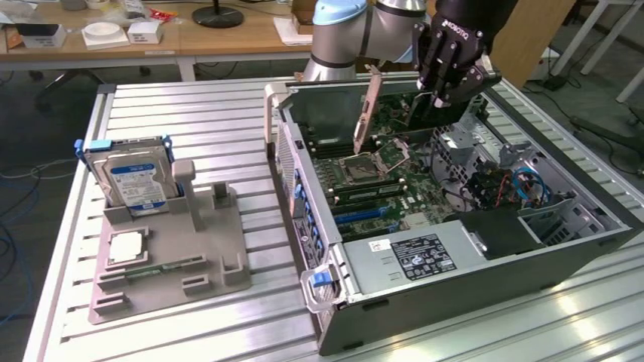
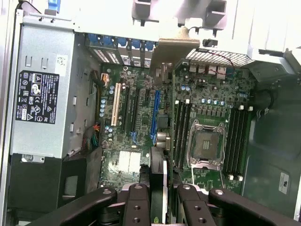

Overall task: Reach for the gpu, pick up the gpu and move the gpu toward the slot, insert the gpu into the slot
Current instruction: 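Insert the gpu into the slot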

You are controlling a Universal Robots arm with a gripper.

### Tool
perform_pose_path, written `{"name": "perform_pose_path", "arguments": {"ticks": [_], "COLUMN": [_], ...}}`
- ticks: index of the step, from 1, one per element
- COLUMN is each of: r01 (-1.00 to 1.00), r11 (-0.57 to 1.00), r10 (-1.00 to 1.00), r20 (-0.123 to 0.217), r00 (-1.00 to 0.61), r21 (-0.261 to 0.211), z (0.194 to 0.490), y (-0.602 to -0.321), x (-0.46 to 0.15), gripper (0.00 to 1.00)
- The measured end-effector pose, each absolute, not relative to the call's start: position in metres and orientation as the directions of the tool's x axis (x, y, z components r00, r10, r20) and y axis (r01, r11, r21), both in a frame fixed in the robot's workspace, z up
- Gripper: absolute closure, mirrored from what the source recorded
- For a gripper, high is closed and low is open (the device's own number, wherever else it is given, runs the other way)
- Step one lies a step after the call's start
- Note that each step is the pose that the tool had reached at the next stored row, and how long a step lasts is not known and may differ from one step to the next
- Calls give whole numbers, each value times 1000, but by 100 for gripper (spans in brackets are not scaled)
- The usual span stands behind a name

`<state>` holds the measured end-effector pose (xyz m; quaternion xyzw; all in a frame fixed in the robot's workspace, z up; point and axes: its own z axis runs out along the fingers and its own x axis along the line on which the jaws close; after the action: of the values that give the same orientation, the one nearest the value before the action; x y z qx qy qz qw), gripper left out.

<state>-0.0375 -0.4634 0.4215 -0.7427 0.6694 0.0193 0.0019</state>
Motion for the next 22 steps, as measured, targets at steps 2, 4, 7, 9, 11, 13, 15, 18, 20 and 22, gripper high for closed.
{"name": "perform_pose_path", "arguments": {"ticks": [2,4,7,9,11,13,15,18,20,22], "r01": [-994,-994,-994,-994,-994,-994,-994,-995,-996,-997], "r11": [-104,-104,-104,-104,-104,-104,-103,-97,-87,-77], "r10": [-994,-994,-994,-994,-994,-994,-994,-995,-996,-997], "r20": [-31,-31,-31,-31,-31,-31,-31,-30,-28,-28], "r00": [103,103,103,103,103,103,102,96,87,76], "r21": [23,23,23,23,23,23,21,16,14,13], "z": [422,422,422,421,422,421,420,416,415,412], "y": [-463,-463,-463,-463,-463,-463,-463,-462,-461,-460], "x": [-38,-38,-38,-38,-38,-38,-38,-38,-37,-38], "gripper": [73,73,73,73,73,73,73,73,73,73]}}
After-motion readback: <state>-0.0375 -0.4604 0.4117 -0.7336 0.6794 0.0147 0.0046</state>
